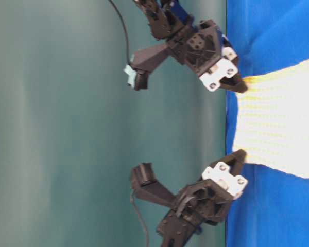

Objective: Fold the yellow towel.
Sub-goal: 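Grasp the far corners of the towel strip with both grippers, then fold the far end toward the near end with both grippers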

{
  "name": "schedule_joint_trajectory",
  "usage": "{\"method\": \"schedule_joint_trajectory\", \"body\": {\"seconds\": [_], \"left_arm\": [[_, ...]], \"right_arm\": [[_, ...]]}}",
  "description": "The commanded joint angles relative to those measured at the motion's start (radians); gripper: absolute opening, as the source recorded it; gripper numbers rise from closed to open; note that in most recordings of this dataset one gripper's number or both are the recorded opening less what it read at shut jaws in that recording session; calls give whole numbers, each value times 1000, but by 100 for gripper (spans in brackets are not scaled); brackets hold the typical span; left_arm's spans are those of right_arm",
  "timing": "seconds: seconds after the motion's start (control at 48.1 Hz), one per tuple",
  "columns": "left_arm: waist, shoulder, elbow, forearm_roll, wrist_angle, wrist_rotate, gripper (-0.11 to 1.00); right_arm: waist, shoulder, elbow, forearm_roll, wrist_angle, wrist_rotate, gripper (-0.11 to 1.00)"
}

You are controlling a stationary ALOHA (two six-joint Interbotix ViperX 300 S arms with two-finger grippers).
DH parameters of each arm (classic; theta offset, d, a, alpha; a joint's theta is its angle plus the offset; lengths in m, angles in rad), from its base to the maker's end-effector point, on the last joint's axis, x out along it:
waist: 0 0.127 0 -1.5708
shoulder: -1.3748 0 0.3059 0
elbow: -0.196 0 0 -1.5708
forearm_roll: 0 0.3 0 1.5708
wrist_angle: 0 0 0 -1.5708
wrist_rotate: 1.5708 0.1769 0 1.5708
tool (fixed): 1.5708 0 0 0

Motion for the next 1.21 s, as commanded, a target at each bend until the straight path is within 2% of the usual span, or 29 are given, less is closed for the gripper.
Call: {"method": "schedule_joint_trajectory", "body": {"seconds": [0.0, 0.27, 0.499, 0.749, 0.998, 1.186], "left_arm": [[3, -51, 0, -2, 5, 5, 6], [-9, -61, 9, -2, 6, 0, 6], [-86, -110, 55, -2, 6, -12, 6], [-230, -222, 170, -11, 6, -23, 6], [-422, -258, 225, -12, 2, -104, 6], [-552, -253, 232, -12, 6, -166, 6]], "right_arm": [[-3, -48, 0, 3, -11, -2, 8], [5, -58, 8, 3, -12, -2, 8], [61, -95, 44, 6, -12, 3, 8], [212, -189, 135, 58, -41, 5, 8], [414, -238, 216, 167, -112, 3, 8], [548, -242, 229, 241, -146, 3, 8]]}}
